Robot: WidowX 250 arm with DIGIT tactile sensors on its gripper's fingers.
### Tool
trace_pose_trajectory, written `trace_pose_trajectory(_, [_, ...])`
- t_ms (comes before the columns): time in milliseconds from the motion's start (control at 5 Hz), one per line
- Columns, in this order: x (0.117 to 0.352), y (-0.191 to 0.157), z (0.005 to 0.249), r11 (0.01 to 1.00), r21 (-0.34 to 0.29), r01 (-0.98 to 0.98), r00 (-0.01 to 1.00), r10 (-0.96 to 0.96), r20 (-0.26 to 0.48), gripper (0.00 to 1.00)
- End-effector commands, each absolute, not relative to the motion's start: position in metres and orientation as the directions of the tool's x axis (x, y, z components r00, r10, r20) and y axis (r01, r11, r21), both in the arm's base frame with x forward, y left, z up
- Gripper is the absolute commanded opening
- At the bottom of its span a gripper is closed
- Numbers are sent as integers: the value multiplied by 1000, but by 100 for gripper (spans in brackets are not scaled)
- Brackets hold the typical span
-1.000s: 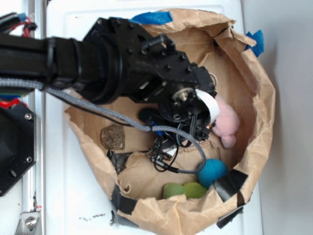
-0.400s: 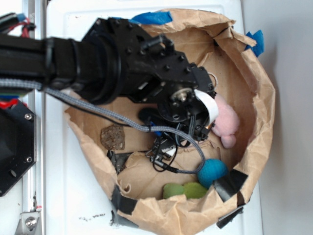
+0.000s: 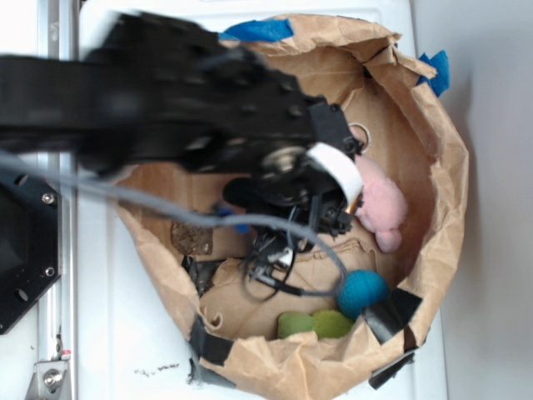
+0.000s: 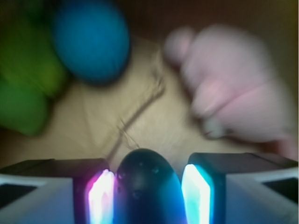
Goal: Grab the plastic pickle.
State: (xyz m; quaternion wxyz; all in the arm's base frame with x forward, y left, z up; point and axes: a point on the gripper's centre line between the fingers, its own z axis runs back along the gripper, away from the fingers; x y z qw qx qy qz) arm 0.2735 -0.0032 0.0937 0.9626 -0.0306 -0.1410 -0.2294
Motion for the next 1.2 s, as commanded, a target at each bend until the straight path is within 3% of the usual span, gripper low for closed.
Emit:
trace_pose_trajectory(0, [262,-13,206,983,-78,167,930,-130,344,0])
trace_pose_trajectory(200, [255,-10,230,998,-34,50,942,-35,335,0])
trace_pose_trajectory(600, [262,-6,222,997,-61,38,942,-16,334,0])
trace_pose_trajectory(1000, [261,-7,214,998,-42,55,934,-37,355,0])
